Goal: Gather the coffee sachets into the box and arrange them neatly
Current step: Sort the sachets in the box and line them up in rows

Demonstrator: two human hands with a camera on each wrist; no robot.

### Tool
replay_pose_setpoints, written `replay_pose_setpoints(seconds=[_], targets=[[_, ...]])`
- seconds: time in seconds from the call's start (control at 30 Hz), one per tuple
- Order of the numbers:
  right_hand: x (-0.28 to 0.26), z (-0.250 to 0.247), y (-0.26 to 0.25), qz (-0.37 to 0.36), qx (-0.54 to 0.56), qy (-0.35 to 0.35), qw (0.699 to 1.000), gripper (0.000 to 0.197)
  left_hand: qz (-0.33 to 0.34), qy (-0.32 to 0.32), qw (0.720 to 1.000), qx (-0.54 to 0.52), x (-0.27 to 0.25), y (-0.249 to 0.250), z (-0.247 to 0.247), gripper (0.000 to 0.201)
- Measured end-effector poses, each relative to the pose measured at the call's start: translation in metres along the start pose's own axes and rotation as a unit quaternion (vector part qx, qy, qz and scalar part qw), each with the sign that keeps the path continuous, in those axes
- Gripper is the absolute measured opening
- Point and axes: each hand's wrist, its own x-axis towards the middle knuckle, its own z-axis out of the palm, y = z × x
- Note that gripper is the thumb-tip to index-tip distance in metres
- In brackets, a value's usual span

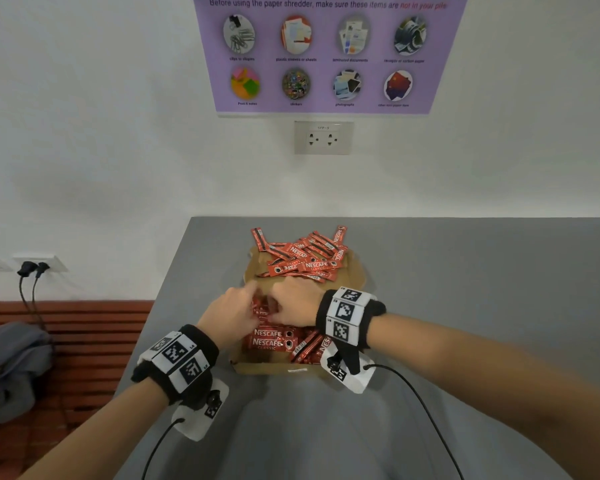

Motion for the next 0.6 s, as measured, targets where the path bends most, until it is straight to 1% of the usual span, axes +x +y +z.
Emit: replay_pose_setpoints(seconds=[0.07, 0.1, 0.17, 0.2, 0.27, 0.3, 0.33, 0.4, 0.47, 0.5, 0.53, 0.6], targets=[[0.0, -0.005, 0.004, -0.015, 0.069, 0.053, 0.996, 0.028, 0.008, 0.059, 0.99, -0.13, -0.001, 0.006, -0.008, 0.06], [-0.001, -0.008, 0.004, -0.033, 0.106, 0.074, 0.991, 0.031, 0.012, 0.07, 0.983, -0.169, -0.001, 0.01, -0.01, 0.076], [-0.004, -0.012, 0.005, -0.074, 0.15, 0.098, 0.981, 0.032, 0.011, 0.058, 0.977, -0.205, 0.0, 0.015, -0.009, 0.103], [-0.007, -0.013, 0.005, -0.093, 0.154, 0.11, 0.977, 0.029, 0.009, 0.048, 0.975, -0.215, 0.001, 0.017, -0.007, 0.111], [-0.011, -0.012, 0.009, -0.114, 0.156, 0.136, 0.972, 0.019, 0.017, 0.018, 0.97, -0.243, 0.003, 0.019, -0.004, 0.115], [-0.014, -0.012, 0.011, -0.116, 0.162, 0.141, 0.97, 0.015, 0.032, -0.003, 0.968, -0.248, 0.003, 0.021, -0.003, 0.111], [-0.016, -0.012, 0.014, -0.115, 0.173, 0.139, 0.968, 0.012, 0.05, -0.022, 0.968, -0.243, 0.003, 0.023, -0.003, 0.102], [-0.022, -0.013, 0.019, -0.105, 0.198, 0.131, 0.966, 0.01, 0.066, -0.037, 0.966, -0.248, 0.004, 0.022, -0.003, 0.072], [-0.027, -0.014, 0.026, -0.077, 0.198, 0.121, 0.97, 0.01, 0.058, -0.042, 0.956, -0.285, 0.005, 0.019, -0.005, 0.046], [-0.03, -0.014, 0.031, -0.059, 0.191, 0.113, 0.973, 0.01, 0.055, -0.042, 0.958, -0.28, 0.005, 0.017, -0.006, 0.037], [-0.032, -0.014, 0.036, -0.042, 0.185, 0.105, 0.976, 0.012, 0.052, -0.04, 0.966, -0.25, 0.005, 0.017, -0.007, 0.029], [-0.034, -0.012, 0.041, -0.015, 0.181, 0.086, 0.98, 0.015, 0.05, -0.031, 0.979, -0.197, 0.004, 0.014, -0.008, 0.023]])
